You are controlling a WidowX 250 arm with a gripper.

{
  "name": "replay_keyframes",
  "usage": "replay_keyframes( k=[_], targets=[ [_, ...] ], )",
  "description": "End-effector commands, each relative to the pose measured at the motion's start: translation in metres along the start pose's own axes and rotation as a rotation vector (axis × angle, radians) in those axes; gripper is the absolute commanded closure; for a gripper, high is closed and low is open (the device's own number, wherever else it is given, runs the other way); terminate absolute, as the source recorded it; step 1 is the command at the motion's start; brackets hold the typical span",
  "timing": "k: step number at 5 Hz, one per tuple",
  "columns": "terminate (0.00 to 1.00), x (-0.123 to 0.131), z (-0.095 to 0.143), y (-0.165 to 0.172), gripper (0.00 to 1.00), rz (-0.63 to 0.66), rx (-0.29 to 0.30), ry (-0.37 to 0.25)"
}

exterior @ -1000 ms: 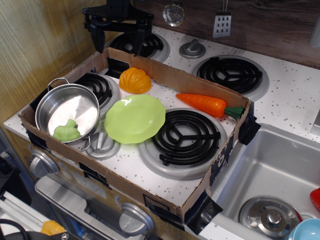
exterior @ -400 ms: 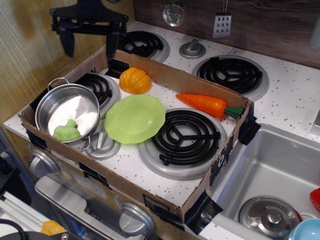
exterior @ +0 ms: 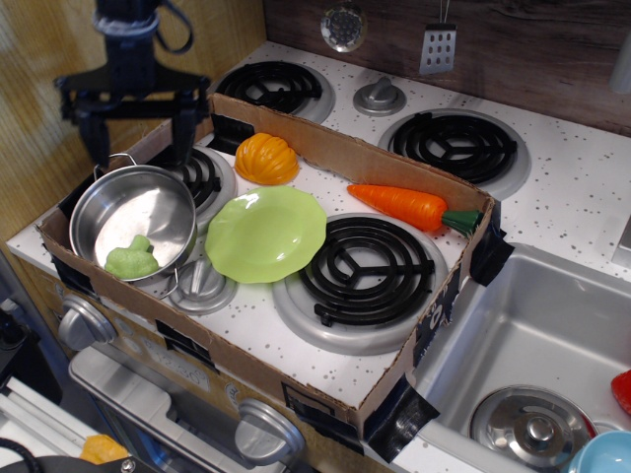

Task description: Take broccoli out of pan

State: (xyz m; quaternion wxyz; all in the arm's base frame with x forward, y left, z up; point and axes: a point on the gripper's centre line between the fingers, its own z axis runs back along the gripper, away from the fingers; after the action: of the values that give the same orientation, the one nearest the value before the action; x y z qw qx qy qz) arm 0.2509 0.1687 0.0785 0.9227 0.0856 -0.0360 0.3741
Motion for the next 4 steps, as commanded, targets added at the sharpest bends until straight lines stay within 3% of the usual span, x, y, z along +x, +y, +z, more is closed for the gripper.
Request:
replay_keyframes(
  k=[1,3,4],
  targets=[
    [0.00,-0.015,0.001,0.016,0.00,0.068,-0.042,-0.042],
    [0.00,-0.031,-0.027,0.013,0.00,0.089,-0.116,-0.012],
    [0.00,-0.031,-0.035,0.010,0.00,0.079,-0.124,-0.056]
  ],
)
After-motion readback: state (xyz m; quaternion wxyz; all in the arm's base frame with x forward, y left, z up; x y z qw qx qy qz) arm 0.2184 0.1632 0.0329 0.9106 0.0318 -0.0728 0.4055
